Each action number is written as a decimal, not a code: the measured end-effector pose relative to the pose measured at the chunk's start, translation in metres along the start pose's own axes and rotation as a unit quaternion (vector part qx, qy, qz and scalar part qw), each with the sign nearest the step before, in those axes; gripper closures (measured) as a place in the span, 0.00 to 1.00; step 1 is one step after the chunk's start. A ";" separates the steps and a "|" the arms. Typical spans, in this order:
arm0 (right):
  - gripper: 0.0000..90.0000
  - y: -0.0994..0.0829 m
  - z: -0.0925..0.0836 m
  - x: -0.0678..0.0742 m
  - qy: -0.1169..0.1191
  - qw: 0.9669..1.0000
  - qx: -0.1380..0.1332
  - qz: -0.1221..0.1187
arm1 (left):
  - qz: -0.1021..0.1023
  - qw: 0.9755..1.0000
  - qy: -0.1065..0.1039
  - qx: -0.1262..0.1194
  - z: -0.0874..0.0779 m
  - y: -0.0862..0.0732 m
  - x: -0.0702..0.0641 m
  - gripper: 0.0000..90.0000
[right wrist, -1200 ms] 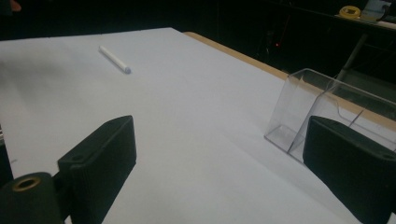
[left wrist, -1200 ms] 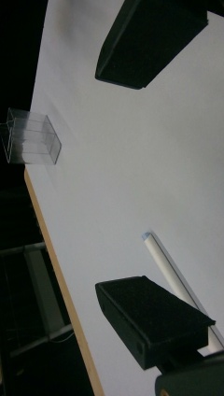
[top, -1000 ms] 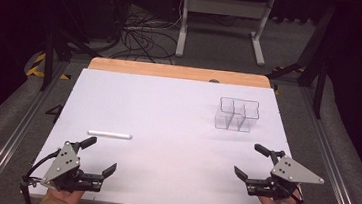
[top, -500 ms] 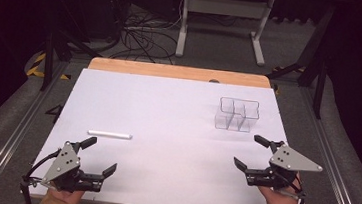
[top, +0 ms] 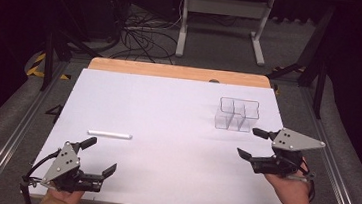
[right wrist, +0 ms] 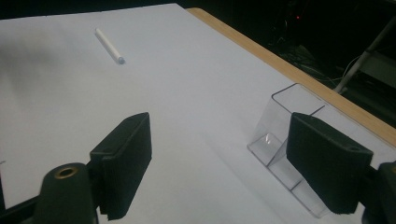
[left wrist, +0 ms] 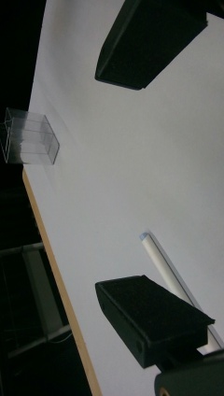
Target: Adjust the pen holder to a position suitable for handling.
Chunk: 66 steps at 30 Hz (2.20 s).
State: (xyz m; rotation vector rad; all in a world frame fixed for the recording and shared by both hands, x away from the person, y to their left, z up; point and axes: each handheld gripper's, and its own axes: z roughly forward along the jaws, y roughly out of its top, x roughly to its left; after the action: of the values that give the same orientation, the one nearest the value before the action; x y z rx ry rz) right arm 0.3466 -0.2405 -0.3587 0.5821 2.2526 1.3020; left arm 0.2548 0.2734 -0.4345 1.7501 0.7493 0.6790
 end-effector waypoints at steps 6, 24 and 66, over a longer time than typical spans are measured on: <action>0.26 0.010 0.009 -0.013 -0.005 1.000 0.013 -0.009 | 0.000 1.000 0.001 0.001 0.001 0.000 0.000 0.04; 0.26 0.023 0.045 -0.046 -0.001 0.998 0.066 -0.017 | -0.003 1.000 0.000 0.002 0.001 -0.001 0.001 0.04; 0.48 0.018 0.098 -0.102 0.016 0.981 0.184 -0.052 | -0.002 1.000 -0.004 0.005 0.003 -0.002 0.003 0.04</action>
State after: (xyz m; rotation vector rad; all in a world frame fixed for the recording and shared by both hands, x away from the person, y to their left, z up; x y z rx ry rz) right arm 0.4882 -0.2244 -0.3672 0.5622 2.5335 0.8532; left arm 0.2583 0.2742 -0.4366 1.7601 0.7516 0.6658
